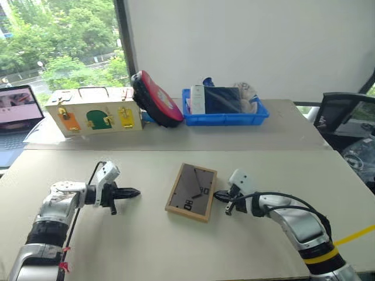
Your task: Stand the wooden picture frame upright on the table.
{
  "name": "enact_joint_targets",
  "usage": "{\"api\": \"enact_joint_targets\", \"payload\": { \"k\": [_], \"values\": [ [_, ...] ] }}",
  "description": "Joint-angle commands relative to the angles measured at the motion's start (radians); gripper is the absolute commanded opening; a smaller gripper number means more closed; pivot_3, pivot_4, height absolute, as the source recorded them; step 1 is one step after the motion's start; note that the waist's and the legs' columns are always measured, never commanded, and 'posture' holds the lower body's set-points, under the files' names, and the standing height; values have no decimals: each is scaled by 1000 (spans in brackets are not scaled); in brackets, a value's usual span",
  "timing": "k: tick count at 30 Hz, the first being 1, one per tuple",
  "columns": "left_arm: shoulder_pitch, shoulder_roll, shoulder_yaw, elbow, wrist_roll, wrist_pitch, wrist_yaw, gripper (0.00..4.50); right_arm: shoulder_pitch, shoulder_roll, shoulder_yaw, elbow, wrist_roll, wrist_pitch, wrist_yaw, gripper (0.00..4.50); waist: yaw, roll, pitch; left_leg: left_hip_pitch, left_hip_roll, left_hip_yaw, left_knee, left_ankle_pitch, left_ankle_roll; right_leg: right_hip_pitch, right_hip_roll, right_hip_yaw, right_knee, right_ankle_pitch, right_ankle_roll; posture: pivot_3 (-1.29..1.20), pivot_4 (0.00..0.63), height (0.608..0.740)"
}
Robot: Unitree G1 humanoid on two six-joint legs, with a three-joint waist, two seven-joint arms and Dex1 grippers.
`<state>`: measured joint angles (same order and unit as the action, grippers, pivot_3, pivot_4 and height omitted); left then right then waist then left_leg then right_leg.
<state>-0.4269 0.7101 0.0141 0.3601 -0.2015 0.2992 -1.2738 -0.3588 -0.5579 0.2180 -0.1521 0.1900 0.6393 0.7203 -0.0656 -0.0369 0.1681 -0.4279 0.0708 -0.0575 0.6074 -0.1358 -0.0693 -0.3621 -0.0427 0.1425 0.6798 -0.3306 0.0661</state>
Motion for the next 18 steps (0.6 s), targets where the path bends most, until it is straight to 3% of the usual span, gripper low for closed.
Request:
{"api": "enact_joint_targets", "payload": {
  "k": [1,11,18],
  "values": [
    [24,-44,-8,-64,-10,-23,59,27,-6,-6,-4,21,-17,-13,1,0,4,0,0,2,0,0,0,0,0,2,0,0,-1,-1,2,0,150,735],
    [61,-234,-80,-238,-3,-2,230,27,-16,39,9,30,-21,-9,-18,0,1,0,0,2,0,0,-2,0,0,3,0,0,-2,0,-1,0,150,735],
    [51,-229,-158,-269,36,-2,229,27,-17,48,39,-8,-11,-7,24,0,-5,0,0,2,0,0,-2,0,0,3,0,0,-2,0,0,0,150,735]
  ]
}}
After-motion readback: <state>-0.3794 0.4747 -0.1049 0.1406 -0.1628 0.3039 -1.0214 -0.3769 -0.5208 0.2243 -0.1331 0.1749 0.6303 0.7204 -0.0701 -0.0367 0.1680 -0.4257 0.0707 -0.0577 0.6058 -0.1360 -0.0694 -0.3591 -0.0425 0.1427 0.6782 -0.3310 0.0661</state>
